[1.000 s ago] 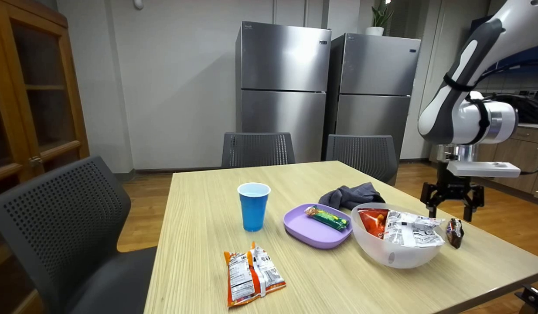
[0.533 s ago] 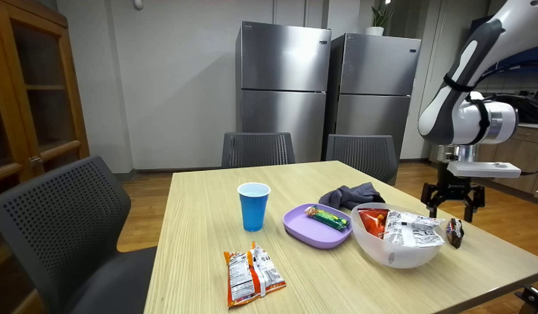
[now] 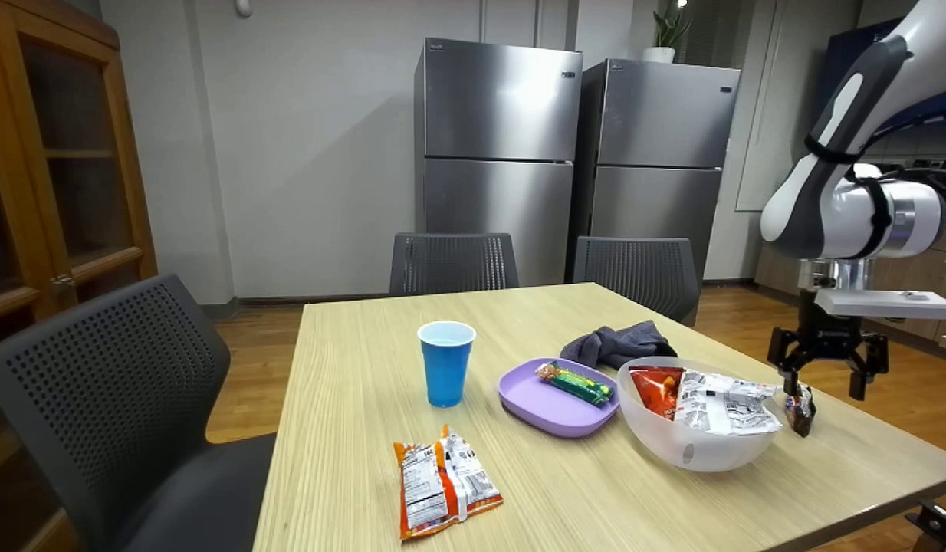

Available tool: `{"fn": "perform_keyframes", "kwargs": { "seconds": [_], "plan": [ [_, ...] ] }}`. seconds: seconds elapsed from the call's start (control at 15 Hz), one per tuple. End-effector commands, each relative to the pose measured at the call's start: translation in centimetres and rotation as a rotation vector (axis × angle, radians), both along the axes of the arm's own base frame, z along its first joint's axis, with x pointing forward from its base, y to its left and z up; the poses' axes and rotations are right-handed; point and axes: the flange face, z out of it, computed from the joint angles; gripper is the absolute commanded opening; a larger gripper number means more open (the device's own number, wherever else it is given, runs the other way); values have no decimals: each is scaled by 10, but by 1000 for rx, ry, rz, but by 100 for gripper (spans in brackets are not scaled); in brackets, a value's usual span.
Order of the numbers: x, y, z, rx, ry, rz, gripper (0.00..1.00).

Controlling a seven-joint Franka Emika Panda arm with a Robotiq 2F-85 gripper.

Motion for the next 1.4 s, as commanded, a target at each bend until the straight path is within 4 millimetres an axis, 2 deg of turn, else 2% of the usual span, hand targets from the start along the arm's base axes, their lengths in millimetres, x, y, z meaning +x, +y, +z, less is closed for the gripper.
{"fn": "perform_keyframes", "kwargs": {
  "seconds": [0.0, 0.53, 1.13, 1.2, 1.27, 1.33],
  "plan": [
    [-10, -4, 6, 21, -21, -31, 100],
    [-2, 0, -4, 47, -42, -133, 100],
    [5, 10, -23, 56, -32, -157, 100],
    [5, 10, -24, 56, -33, -157, 75],
    [6, 10, -26, 54, -34, -157, 74],
    [6, 10, -27, 53, -34, -158, 65]
  ]
}}
